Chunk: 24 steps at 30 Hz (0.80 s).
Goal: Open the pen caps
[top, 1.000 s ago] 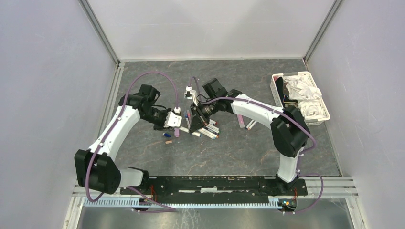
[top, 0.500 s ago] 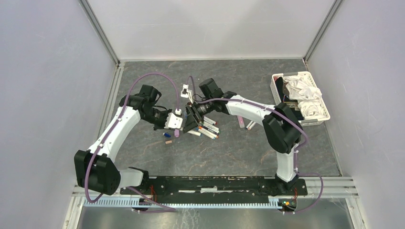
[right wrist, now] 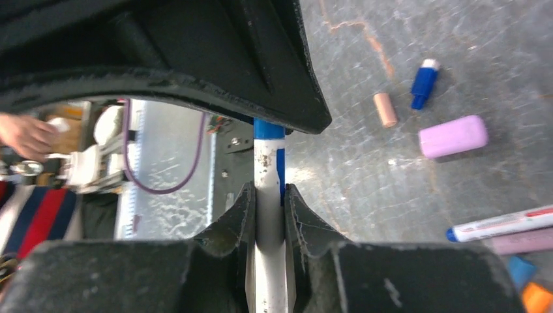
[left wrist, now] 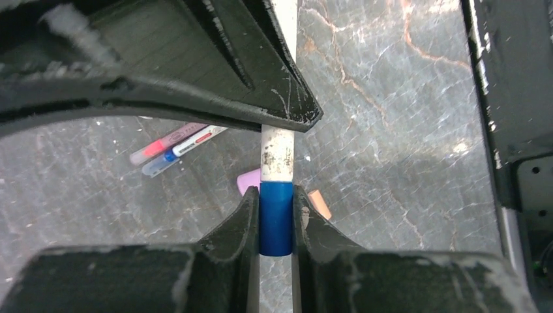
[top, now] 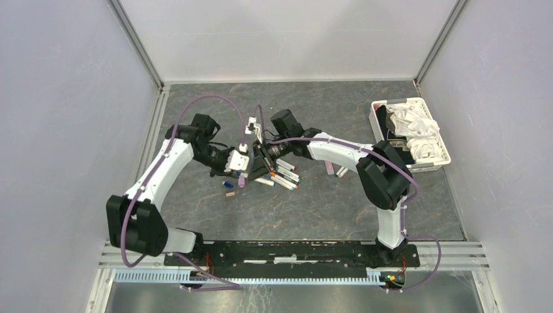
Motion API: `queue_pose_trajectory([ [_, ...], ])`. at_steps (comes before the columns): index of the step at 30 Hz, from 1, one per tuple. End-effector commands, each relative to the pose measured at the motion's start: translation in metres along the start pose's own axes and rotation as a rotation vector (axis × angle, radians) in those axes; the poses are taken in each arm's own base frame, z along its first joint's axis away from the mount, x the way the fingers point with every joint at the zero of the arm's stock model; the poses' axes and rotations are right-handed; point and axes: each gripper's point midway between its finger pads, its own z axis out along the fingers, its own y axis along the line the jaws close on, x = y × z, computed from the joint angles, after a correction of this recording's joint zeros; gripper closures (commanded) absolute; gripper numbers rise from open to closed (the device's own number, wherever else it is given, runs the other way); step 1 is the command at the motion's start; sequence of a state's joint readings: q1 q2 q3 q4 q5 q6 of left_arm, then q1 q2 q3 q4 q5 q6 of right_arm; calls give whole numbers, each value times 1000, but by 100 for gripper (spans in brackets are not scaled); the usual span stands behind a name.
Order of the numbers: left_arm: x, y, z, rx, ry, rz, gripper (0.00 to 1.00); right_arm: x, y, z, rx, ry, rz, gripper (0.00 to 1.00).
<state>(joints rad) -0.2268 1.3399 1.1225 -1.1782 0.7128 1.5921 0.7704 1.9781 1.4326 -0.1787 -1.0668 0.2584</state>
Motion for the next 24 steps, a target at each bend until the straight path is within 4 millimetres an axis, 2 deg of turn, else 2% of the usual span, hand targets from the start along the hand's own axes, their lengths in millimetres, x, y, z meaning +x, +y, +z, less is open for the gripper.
queue_pose_trajectory([
  [1,30,29,-36,-83,85,-13,98,32,2,-19,73,42,-5,100],
  [6,65,41,-54,-146,173,-6,98,60,-19,-44,184,53,51,100],
  [10,72,42,-43,-192,154,-18,98,66,-36,-73,295,25,85,100],
  [12,68,45,-34,-216,98,-47,98,58,-50,-98,394,-44,120,100],
  [14,68,45,-22,-217,53,-100,98,49,-74,-135,560,-144,194,100],
  [16,76,44,-10,-219,46,-167,98,48,-101,-180,781,-254,281,100],
  [19,93,36,9,-206,74,-219,98,55,-123,-231,1015,-398,384,100],
  [21,102,30,20,-190,105,-239,97,60,-132,-253,1127,-457,428,100],
  [24,115,27,29,-191,154,-255,95,68,-142,-276,1264,-516,476,100],
])
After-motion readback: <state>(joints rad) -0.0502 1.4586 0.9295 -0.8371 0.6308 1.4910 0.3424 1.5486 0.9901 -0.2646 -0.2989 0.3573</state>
